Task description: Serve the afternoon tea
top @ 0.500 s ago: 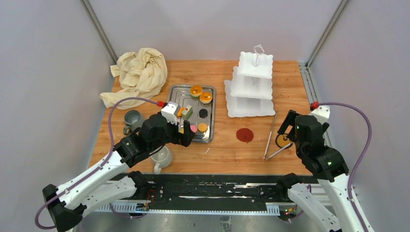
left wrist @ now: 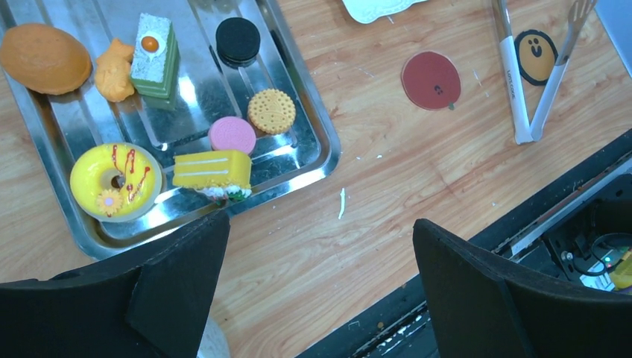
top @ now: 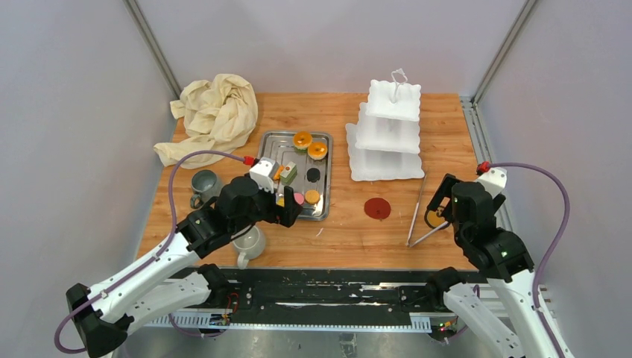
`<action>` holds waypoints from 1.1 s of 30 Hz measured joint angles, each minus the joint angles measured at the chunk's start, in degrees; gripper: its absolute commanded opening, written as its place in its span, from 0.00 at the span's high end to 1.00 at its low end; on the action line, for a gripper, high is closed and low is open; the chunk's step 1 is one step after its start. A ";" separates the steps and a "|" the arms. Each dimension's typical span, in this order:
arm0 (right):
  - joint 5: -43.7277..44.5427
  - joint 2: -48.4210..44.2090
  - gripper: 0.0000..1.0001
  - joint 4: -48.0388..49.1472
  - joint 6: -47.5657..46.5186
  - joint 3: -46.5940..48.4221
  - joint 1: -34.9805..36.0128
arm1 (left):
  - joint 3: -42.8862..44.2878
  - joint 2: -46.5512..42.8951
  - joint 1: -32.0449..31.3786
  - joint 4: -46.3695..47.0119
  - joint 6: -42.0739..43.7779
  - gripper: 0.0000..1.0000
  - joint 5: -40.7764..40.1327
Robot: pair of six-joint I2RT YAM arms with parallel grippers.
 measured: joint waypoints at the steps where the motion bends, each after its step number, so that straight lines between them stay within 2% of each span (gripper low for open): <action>1: 0.04 -0.48 0.12 -0.04 0.31 -1.16 0.00 | -0.13 0.04 0.00 0.15 -0.31 0.02 -0.02; 4: 0.11 -0.76 0.14 -1.64 2.62 -4.13 0.00 | -0.50 1.14 0.00 0.37 -1.20 0.02 0.35; 10: -3.17 1.51 0.14 -6.27 15.28 -9.92 -0.02 | -1.16 8.09 0.00 1.05 -2.56 0.02 4.17; 11: -4.33 2.51 0.15 -6.32 16.90 -10.99 -0.02 | -1.16 9.09 0.00 1.22 -2.58 0.02 4.76; 14: -7.13 6.93 0.28 -6.51 21.88 -14.29 -0.07 | -0.87 11.41 -0.02 1.38 -2.49 0.02 6.16; 17: -8.07 9.86 0.29 -5.88 25.03 -16.81 -1.55 | -0.46 12.35 0.00 1.51 -2.43 0.02 6.82; 25: -15.45 11.80 0.34 4.20 21.90 -22.10 -18.45 | -0.28 12.41 0.00 1.86 -1.92 0.02 8.02; 30: -20.17 18.38 0.49 12.11 18.18 -22.82 -22.23 | -0.28 12.39 0.00 2.05 -2.10 0.02 8.11; 33: -21.70 21.62 0.54 15.50 17.07 -22.84 -22.58 | -0.28 12.35 0.00 2.27 -2.40 0.02 8.22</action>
